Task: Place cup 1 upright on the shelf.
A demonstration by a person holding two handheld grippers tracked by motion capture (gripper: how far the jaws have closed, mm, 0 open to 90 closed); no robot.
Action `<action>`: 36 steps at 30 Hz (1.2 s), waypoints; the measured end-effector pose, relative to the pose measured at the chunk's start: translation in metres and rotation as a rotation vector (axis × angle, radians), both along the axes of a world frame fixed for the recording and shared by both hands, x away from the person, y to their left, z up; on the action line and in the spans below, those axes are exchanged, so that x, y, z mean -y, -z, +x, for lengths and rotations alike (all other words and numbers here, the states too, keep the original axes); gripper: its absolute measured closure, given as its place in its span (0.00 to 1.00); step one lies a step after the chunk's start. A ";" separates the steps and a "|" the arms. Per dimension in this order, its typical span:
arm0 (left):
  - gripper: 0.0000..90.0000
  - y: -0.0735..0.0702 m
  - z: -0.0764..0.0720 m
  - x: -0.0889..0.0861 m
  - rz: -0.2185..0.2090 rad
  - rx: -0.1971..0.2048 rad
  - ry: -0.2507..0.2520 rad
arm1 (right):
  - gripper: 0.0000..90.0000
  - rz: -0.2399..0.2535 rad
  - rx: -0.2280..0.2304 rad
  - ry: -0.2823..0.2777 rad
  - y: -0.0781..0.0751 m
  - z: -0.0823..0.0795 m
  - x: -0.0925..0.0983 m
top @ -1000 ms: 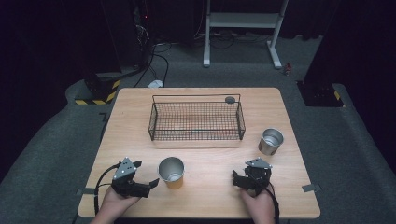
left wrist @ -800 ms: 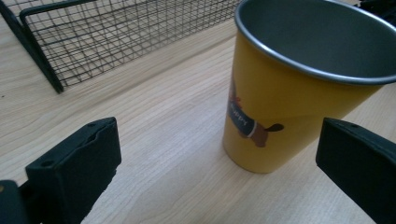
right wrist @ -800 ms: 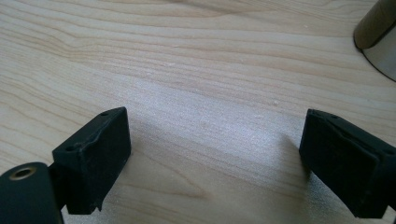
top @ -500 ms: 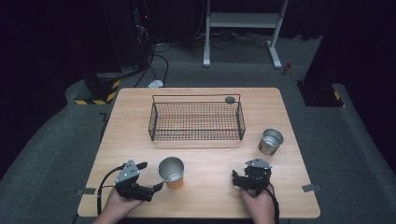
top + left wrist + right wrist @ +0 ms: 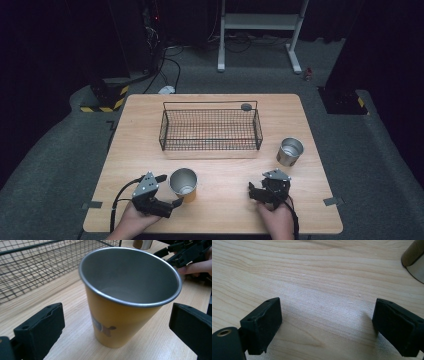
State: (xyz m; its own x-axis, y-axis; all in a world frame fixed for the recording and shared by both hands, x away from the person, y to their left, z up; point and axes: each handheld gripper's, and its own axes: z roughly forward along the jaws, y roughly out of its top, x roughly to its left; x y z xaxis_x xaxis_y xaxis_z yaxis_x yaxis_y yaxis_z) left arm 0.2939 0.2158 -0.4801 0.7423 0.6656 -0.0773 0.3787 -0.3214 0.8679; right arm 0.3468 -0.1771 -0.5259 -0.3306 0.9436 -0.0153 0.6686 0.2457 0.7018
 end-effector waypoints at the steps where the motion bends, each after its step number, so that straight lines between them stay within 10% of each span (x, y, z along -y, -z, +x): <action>1: 0.01 0.000 0.000 0.002 0.006 0.006 0.001 | 0.10 0.000 0.000 0.000 0.000 0.000 0.000; 22: 0.01 0.002 0.018 0.037 -0.019 0.029 -0.017 | 0.10 0.000 0.000 0.000 0.000 0.000 0.000; 36: 0.06 0.005 0.012 0.023 -0.020 0.071 -0.022 | 0.10 0.000 0.000 -0.001 0.000 0.000 0.000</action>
State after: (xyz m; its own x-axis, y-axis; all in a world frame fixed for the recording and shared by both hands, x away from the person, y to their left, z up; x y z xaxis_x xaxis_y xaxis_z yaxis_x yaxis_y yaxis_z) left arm 0.3060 0.1932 -0.4850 0.7318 0.6804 -0.0382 0.3222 -0.2960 0.8992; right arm 0.3469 -0.1770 -0.5259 -0.3318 0.9432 -0.0159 0.6681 0.2468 0.7019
